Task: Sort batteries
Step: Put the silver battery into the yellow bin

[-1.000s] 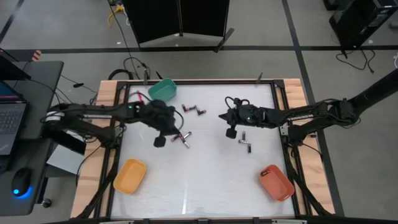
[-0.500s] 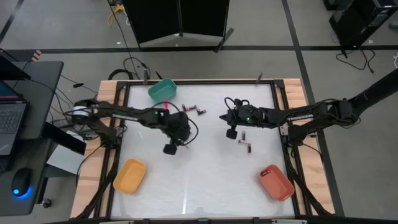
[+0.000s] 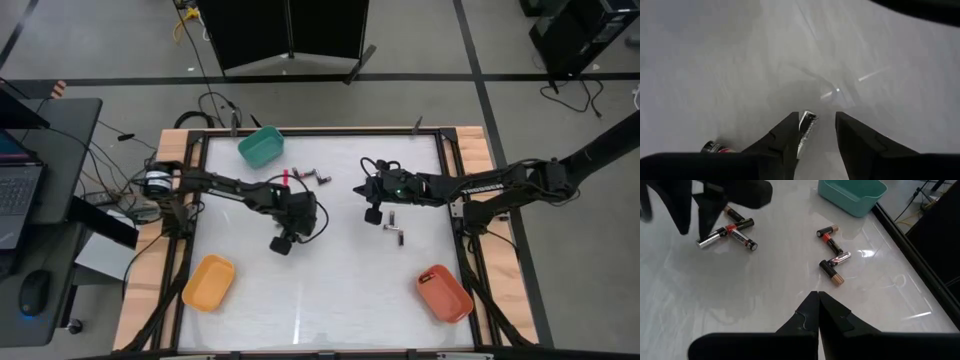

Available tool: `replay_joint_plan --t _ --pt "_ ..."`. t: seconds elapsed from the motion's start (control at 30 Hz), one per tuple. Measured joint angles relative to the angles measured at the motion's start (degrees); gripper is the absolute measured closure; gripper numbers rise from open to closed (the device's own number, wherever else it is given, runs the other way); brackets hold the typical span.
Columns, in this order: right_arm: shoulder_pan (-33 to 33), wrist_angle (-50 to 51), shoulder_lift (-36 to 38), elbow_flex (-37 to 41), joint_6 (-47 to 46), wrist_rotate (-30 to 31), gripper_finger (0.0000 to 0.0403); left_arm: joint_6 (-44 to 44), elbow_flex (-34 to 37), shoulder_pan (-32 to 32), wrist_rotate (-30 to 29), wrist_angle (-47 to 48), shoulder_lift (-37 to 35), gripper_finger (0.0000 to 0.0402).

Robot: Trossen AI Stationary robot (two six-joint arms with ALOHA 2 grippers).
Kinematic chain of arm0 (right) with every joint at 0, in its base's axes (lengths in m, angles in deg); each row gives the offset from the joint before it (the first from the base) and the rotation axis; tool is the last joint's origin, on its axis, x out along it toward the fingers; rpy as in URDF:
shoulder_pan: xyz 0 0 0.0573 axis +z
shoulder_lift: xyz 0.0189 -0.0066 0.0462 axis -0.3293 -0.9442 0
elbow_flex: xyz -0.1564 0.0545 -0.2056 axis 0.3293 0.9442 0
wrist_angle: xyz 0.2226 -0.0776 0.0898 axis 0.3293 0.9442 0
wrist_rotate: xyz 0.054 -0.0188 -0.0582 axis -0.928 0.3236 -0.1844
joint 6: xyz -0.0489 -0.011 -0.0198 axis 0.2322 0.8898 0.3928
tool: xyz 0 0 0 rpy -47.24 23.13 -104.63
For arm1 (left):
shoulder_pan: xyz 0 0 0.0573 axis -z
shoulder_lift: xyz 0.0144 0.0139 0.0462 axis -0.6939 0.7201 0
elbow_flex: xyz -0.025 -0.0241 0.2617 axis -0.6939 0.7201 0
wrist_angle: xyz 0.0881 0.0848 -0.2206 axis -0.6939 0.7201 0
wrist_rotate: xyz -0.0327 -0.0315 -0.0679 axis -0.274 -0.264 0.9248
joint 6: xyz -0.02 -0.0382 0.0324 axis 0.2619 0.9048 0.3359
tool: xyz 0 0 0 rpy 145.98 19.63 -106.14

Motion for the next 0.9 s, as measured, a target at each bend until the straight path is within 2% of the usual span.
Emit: replay_joint_plan --t 0.27,0.5,0.9 --pt "0.00 0.20 0.00 0.00 0.00 0.00 0.0392 -0.18 -0.09 0.04 -4.16 -0.19 2.30 0.0265" --pt "0.11 0.23 -0.02 0.00 0.00 -0.02 0.0392 -0.03 -0.09 0.04 -4.15 -0.34 2.68 0.0271" --pt "0.11 0.23 -0.02 0.00 -0.02 -0.02 0.0392 -0.02 -0.11 2.68 -5.29 -0.19 2.68 0.0353"
